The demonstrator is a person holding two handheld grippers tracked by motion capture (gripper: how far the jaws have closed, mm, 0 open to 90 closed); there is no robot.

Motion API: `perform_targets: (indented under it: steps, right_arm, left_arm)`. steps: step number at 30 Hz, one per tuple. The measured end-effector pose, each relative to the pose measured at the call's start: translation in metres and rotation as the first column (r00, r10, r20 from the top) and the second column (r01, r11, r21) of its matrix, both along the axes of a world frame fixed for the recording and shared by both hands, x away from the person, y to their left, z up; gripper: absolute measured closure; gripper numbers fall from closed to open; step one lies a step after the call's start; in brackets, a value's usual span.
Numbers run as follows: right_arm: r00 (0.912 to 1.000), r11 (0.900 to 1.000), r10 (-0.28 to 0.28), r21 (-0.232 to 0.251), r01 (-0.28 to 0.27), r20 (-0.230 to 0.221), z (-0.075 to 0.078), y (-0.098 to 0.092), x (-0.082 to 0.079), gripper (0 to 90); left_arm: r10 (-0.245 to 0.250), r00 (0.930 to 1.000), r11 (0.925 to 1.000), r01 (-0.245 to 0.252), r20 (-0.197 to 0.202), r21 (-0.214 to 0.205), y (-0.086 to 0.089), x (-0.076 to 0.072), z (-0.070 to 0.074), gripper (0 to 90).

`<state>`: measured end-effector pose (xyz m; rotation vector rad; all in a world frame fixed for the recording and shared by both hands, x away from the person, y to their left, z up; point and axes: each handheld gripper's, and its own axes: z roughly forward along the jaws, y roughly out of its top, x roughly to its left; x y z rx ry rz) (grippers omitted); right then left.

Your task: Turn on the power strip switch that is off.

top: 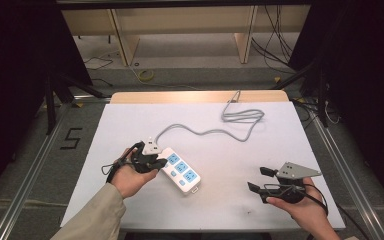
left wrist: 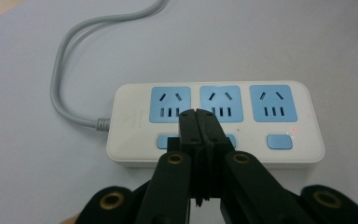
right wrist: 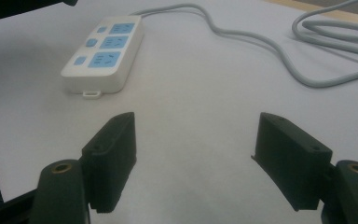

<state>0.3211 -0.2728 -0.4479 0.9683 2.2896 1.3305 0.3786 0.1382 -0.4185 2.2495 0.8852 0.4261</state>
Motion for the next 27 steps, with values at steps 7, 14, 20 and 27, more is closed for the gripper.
perform_targets:
  steps: [7, 14, 20, 27]
  right_arm:
    - [1.0, 1.0, 0.0, 0.0, 0.0, -0.001, 0.0, 0.0, 0.0, 29.6]
    - [1.0, 1.0, 0.001, -0.001, -0.001, -0.001, 0.0, 0.0, 0.0, 29.6]
    - [1.0, 1.0, 0.002, -0.001, -0.002, -0.001, 0.0, 0.0, 0.0, 29.6]
    - [1.0, 1.0, 0.002, 0.0, -0.002, -0.001, 0.0, 0.0, 0.0, 29.6]
  left_arm:
    - [-0.01, 0.9999, 0.9999, 0.01, -0.009, 0.006, -0.003, 0.0, 0.0, 90.0]
    - [-0.019, 0.9997, 0.9998, 0.019, -0.015, 0.009, -0.006, 0.001, 0.001, 90.0]
    - [-0.025, 0.9995, 0.9996, 0.025, -0.02, 0.012, -0.01, 0.001, 0.0, 90.0]
    - [-0.032, 0.9991, 0.9993, 0.033, -0.027, 0.019, -0.012, 0.002, -0.001, 90.0]
